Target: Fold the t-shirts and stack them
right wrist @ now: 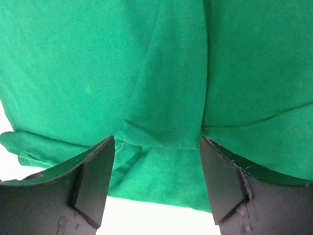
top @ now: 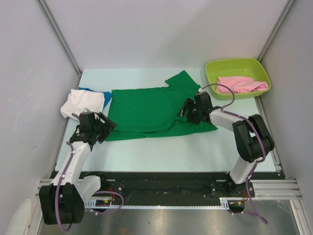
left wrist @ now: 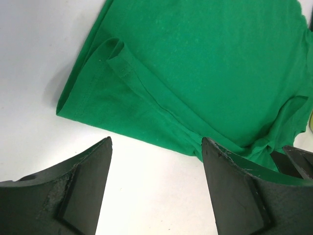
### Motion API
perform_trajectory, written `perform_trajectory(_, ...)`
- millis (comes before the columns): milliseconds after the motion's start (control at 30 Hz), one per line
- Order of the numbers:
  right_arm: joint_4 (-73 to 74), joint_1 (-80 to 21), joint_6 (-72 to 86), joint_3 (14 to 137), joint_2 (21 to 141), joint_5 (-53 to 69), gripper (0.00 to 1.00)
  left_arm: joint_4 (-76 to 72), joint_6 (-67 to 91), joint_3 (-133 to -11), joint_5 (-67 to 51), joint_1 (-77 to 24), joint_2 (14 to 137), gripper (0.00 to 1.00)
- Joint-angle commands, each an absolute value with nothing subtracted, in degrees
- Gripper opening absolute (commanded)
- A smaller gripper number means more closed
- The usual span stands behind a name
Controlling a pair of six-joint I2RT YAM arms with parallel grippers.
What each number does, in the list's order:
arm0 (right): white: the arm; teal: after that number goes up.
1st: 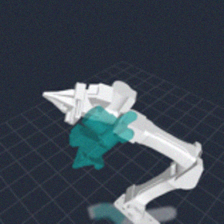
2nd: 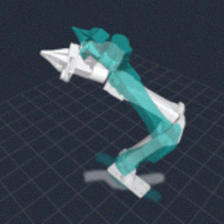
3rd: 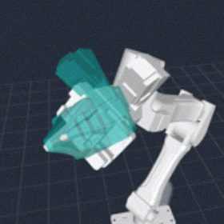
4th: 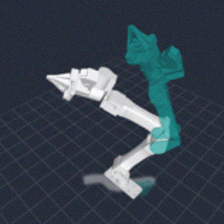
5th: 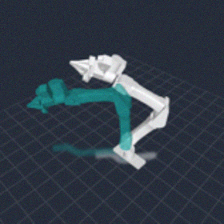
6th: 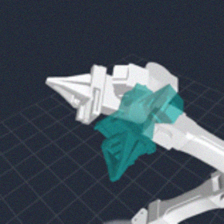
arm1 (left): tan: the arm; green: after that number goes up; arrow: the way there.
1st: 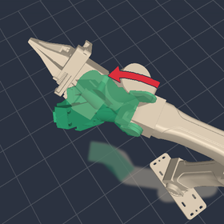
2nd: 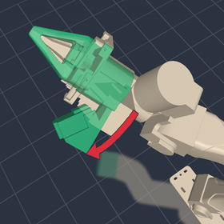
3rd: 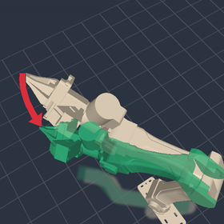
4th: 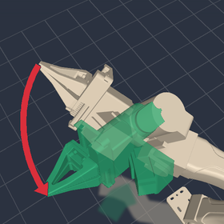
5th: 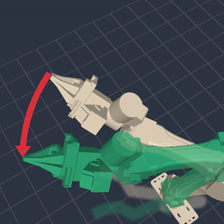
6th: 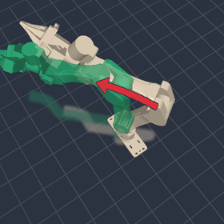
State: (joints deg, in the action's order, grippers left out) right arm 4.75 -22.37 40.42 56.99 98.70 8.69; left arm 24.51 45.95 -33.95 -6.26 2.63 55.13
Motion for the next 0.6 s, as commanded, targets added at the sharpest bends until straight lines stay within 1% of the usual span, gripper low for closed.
perform_trajectory(0,0.5,-22.3,42.9,56.7,101.3,10.4,0.72,22.8,44.0,-33.1,-6.9,2.4,55.8,0.78)
perform_trajectory(67,0.6,-22.2,43.0,56.8,102.1,10.7,0.68,22.8,43.9,-33.1,-6.6,2.5,55.9,0.78)
perform_trajectory(200,-1.1,-22.3,42.9,56.7,102.7,10.8,0.67,22.8,43.5,-33.3,-5.9,2.5,56.2,0.78)
perform_trajectory(233,-1.0,-22.2,42.8,56.7,102.7,10.4,0.65,22.9,43.5,-33.6,-5.9,2.5,56.4,0.78)
perform_trajectory(333,-1.4,-22.1,43.0,56.7,102.6,10.5,0.42,22.7,43.5,-33.5,-5.9,2.5,56.9,0.78)
perform_trajectory(367,-1.6,-22.1,43.0,56.7,102.5,10.4,0.28,22.6,43.6,-33.5,-6.1,2.5,57.0,0.78)
perform_trajectory(400,-1.6,-22.1,42.9,56.8,102.2,9.9,0.22,22.6,43.5,-33.5,-6.1,2.5,57.0,0.78)
perform_trajectory(433,-1.8,-22.1,42.9,56.8,102.0,9.7,0.17,22.7,43.5,-33.5,-6.0,2.5,57.0,0.78)
perform_trajectory(467,-2.1,-22.1,42.7,56.8,101.7,9.5,0.1,22.7,43.4,-33.5,-5.9,2.5,57.0,0.78)
perform_trajectory(533,-2.8,-22.1,42.6,56.8,100.9,9.1,0.01,22.7,43.5,-33.3,-5.8,2.5,56.8,0.78)
perform_trajectory(567,-3.7,-22.1,42.6,56.8,100.6,9.0,0.0,22.6,43.5,-33.2,-5.7,2.5,56.8,0.78)
